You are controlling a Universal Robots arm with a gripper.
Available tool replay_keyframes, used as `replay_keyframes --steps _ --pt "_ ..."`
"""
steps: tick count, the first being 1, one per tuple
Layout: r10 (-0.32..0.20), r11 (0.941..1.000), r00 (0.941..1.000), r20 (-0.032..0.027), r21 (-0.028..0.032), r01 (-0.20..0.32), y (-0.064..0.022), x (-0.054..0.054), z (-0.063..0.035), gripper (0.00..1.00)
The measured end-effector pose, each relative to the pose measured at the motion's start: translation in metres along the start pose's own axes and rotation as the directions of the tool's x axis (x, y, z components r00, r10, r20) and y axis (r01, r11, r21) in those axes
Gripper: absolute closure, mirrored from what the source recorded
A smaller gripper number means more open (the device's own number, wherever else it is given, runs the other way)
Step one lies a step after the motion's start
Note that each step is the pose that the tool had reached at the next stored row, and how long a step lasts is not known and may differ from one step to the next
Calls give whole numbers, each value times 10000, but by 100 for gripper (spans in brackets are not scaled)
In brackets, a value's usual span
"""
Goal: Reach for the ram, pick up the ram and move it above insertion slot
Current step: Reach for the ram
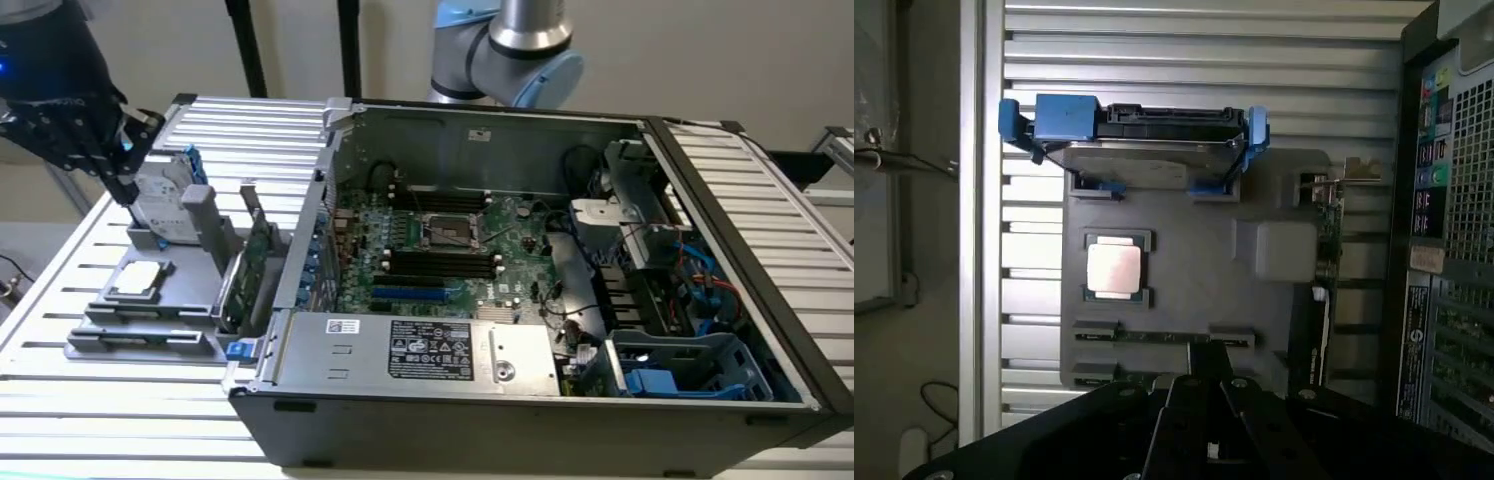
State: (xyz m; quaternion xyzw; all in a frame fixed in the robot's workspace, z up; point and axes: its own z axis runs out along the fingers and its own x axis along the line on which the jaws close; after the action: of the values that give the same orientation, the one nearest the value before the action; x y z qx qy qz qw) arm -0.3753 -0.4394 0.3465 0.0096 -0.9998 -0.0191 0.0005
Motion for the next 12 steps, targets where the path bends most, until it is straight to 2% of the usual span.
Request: replay_keyframes --steps 9,10,12 --pt "1 10000 10000 1 -1 -1 -409 11 20 89" --pt "1 10000 10000 2 -1 -1 -441 12 23 89" --pt "-23 10000 10000 1 0 23 -452 13 26 89"
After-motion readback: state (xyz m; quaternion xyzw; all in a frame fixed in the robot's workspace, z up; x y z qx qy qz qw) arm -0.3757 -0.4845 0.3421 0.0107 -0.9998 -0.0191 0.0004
